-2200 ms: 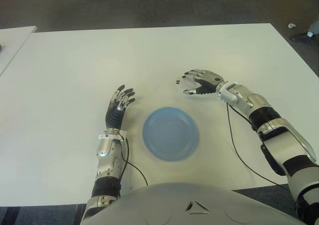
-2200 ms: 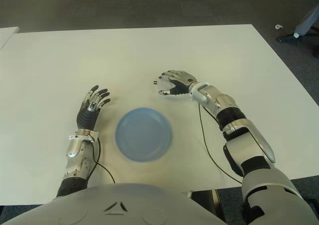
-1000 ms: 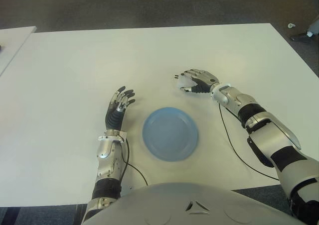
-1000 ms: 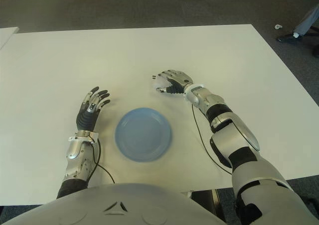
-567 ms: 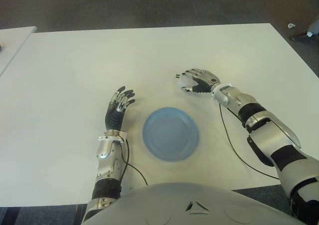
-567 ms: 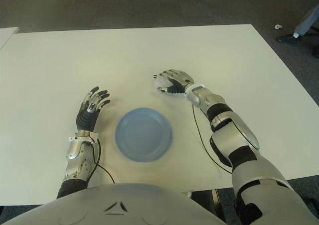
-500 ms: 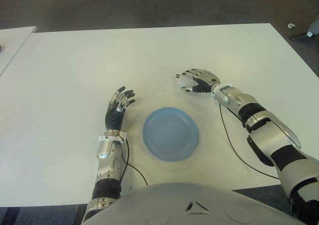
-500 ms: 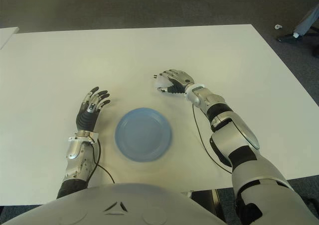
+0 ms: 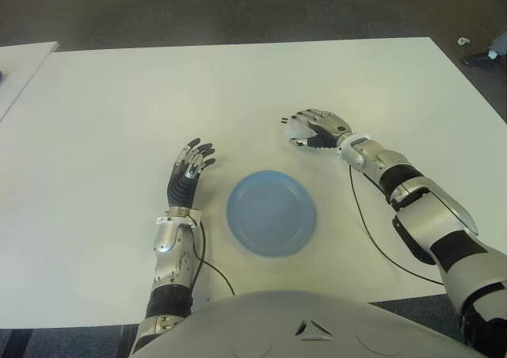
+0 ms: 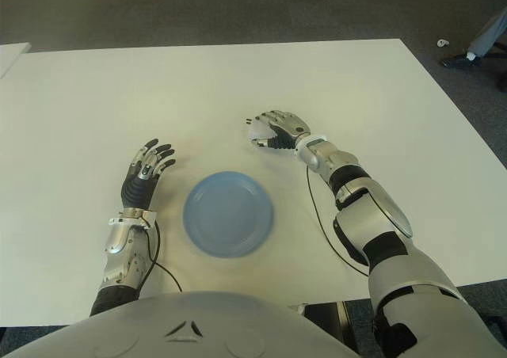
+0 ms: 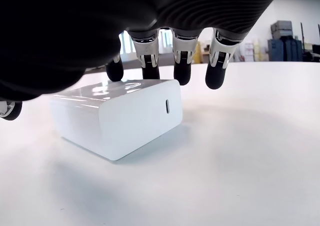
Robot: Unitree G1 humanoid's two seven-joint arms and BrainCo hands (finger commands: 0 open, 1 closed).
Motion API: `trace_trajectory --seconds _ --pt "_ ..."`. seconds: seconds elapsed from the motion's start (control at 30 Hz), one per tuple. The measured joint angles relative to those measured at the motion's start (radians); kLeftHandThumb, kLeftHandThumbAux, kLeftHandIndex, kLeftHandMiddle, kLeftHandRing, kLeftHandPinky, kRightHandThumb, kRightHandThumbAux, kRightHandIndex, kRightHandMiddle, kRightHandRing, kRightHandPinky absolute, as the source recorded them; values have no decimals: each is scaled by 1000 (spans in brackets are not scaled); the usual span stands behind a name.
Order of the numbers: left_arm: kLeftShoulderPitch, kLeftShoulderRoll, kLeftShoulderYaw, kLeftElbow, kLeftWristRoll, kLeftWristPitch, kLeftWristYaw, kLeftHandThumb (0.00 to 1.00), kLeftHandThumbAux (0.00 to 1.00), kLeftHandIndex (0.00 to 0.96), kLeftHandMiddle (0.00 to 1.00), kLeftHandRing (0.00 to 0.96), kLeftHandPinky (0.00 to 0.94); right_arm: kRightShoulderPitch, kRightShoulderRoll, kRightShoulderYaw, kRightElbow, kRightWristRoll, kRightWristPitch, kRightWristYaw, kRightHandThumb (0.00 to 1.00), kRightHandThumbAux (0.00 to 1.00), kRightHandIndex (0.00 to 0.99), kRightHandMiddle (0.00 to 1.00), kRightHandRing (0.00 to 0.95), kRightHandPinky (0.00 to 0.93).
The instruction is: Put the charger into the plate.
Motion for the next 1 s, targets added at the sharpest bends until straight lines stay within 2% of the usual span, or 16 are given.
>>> trace_trajectory --seconds 0.6,1.0 --pt "-5 0 5 2 -3 7 -7 0 510 195 286 273 274 1 -1 28 8 -8 0 -96 340 126 0 0 0 0" --pt "-5 0 5 4 -2 7 -7 0 518 208 292 278 280 1 -3 30 4 -9 0 -104 349 123 0 0 0 0"
